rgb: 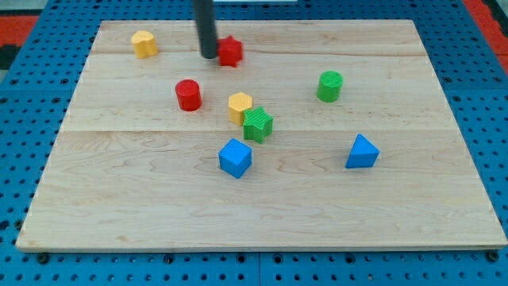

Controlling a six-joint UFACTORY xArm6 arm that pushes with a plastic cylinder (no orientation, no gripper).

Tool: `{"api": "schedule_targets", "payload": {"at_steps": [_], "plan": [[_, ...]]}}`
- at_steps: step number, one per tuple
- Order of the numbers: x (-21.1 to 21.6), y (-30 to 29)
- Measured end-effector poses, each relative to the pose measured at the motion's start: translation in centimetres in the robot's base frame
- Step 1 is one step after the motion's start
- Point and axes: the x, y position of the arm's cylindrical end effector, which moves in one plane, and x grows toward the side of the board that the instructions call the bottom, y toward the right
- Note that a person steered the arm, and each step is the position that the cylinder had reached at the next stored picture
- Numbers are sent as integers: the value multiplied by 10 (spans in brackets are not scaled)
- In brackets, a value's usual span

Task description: Move the red star slightly to the top center of the board

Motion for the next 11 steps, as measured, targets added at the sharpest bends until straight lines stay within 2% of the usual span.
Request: {"api": "schedule_targets", "payload": {"at_steps": [1, 2, 3, 4, 5, 6, 8, 11], "plan": [[0, -38], [26, -36], [35, 14], [13, 44], [12, 59], [-20, 61], [-4, 105], [-3, 113]]}}
